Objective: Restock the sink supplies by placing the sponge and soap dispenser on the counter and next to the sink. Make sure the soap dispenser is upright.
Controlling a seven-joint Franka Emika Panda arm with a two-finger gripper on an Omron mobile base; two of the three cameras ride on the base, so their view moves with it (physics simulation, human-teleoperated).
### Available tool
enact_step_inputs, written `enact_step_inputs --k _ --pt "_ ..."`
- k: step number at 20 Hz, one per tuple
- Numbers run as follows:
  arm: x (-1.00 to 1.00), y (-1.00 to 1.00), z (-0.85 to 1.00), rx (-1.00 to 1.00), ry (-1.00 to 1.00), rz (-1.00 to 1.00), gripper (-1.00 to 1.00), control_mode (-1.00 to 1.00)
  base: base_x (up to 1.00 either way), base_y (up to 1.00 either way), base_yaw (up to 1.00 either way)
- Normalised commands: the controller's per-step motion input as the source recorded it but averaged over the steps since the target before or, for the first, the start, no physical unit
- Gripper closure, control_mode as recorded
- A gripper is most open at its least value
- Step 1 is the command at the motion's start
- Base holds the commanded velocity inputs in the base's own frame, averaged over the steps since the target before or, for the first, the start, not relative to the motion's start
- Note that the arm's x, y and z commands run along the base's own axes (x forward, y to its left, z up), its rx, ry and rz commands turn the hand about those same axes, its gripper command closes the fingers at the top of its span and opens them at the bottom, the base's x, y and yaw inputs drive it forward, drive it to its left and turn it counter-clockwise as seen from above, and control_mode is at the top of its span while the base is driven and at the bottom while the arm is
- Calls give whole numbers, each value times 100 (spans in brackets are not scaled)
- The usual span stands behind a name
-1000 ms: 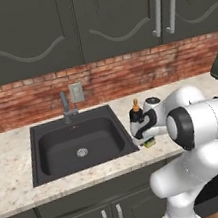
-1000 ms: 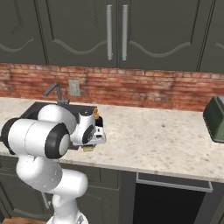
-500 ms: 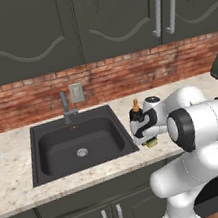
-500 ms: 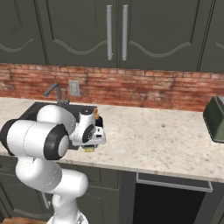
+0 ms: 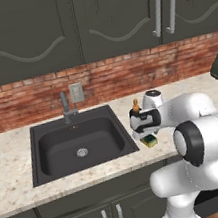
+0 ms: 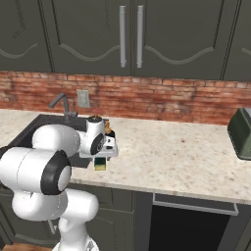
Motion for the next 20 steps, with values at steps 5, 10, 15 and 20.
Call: enact_step_inputs --k 5,10,15,20 --pt "-18 -6 100 1 -2 -8 -100 -100 0 0 0" --pt "-59 -25 100 7 -1 -8 -100 -100 0 0 0" --pt "-67 -16 98 9 0 -7 -100 -100 0 0 0" --pt "-51 1 35 5 0 -7 -100 -100 0 0 0"
